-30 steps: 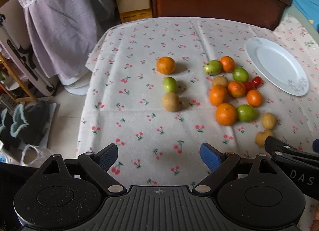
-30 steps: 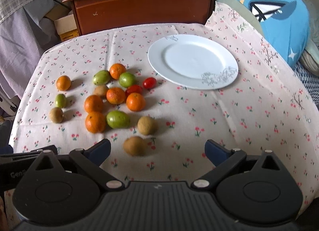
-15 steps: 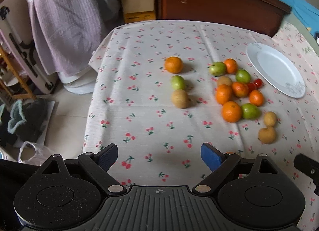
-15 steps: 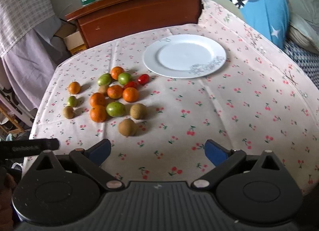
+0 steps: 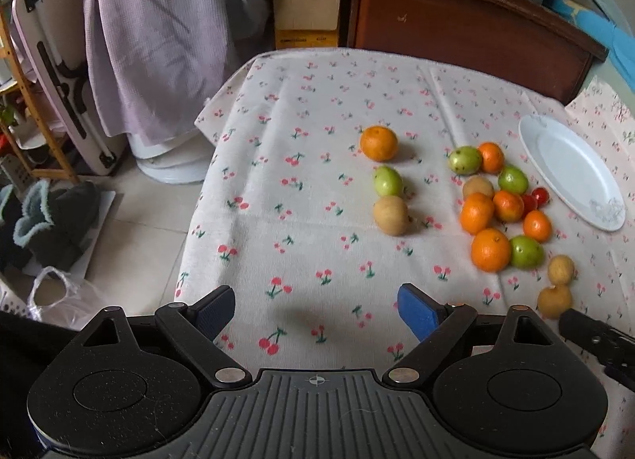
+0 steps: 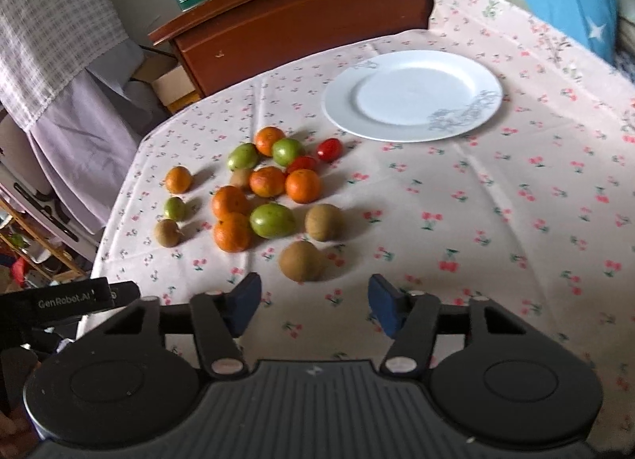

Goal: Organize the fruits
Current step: 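Close the left gripper on a brown fruit while the right gripper grasps another brown fruit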

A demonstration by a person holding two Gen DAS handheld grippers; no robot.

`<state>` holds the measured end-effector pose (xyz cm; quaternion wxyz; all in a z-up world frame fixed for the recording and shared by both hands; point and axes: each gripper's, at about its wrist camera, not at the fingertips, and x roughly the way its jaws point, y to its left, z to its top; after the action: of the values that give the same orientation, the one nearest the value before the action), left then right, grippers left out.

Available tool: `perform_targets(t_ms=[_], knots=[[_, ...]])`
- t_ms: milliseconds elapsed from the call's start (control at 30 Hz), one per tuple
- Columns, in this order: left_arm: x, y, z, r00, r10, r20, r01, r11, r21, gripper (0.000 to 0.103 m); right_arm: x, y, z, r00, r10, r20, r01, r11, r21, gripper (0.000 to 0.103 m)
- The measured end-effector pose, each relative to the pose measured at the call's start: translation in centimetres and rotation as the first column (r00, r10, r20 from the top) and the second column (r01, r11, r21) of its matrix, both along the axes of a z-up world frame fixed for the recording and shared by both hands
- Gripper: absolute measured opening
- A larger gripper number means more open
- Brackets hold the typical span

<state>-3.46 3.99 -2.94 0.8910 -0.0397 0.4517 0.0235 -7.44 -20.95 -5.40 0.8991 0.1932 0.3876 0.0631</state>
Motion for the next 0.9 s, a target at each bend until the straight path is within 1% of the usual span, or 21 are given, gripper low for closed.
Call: perform_targets(t_ms=[100,167,233,333,433,467,500,533,567,700,767,800,833,900], knots=[[0.5,-0.1,0.0,0.999,-0.010,0.039,0.010,1.000,-0.003,0.089,0.7,0.5,-0.3,1.000,0.007,0.011,-0.007,1.000,0.002,0.048],[1.0,-0.2,-0.1,0.999,-0.011,0.050,0.012,1.000,-0.018,0.089,1.0,0.7,-0.4,1.000,0.013,0.011,-0.013,1.000,0.000,0.042],[1.6,-0.4,-0.1,0.997,-0.015,0.071,0.018,0.999,-0.033,0.089,1.2,1.1,-0.7,1.000,0.023,0.007,-0.023,1.000,-0.012,0.040],[2.6,-0.7,-0.3,0.996,-0.015,0.086,0.017,1.000,-0.020,0.089,1.6,1.4,-1.1,1.000,0.027,0.001,-0.027,1.000,-0.014,0.036],[3.6,-1.0,-0.8,0.995,-0.026,0.091,0.031,0.998,-0.058,0.086,1.8,1.5,-1.2,1.000,0.027,0.013,-0.027,0.999,-0.018,0.033],[3.9,-1.2,-0.9,0.995,-0.035,0.094,0.041,0.997,-0.058,0.086,1.9,1.5,-1.3,1.000,0.026,0.016,-0.025,1.000,-0.019,0.032],[4.1,-1.4,-1.1,0.995,-0.040,0.096,0.045,0.998,-0.048,0.083,1.9,1.5,-1.3,1.000,0.023,0.019,-0.022,1.000,-0.018,0.031],[4.5,-1.6,-1.3,0.994,-0.042,0.100,0.046,0.998,-0.034,0.076,2.0,1.5,-1.4,1.000,0.019,0.022,-0.018,1.000,-0.019,0.028],[4.8,-1.7,-1.5,0.994,-0.046,0.102,0.049,0.998,-0.031,0.073,2.0,1.5,-1.4,1.000,0.015,0.024,-0.015,1.000,-0.022,0.028],[5.4,-1.8,-2.4,0.994,-0.057,0.097,0.063,0.996,-0.065,0.066,2.0,1.4,-1.4,1.000,0.009,0.025,-0.008,1.000,-0.012,0.027],[5.3,-2.1,-2.4,0.991,-0.078,0.106,0.084,0.995,-0.054,0.057,2.0,1.4,-1.4,1.000,0.006,0.025,-0.006,1.000,-0.008,0.027],[5.3,-2.3,-2.4,0.990,-0.095,0.108,0.101,0.993,-0.056,0.049,2.0,1.4,-1.4,1.000,0.005,0.025,-0.005,1.000,-0.007,0.027],[5.3,-2.4,-2.4,0.988,-0.104,0.112,0.112,0.992,-0.061,0.043,2.0,1.4,-1.4,1.000,0.004,0.025,-0.004,1.000,-0.005,0.027],[5.3,-2.7,-2.4,0.985,-0.127,0.120,0.135,0.989,-0.065,0.036,2.0,1.4,-1.4,1.000,0.002,0.025,-0.002,1.000,-0.002,0.027]])
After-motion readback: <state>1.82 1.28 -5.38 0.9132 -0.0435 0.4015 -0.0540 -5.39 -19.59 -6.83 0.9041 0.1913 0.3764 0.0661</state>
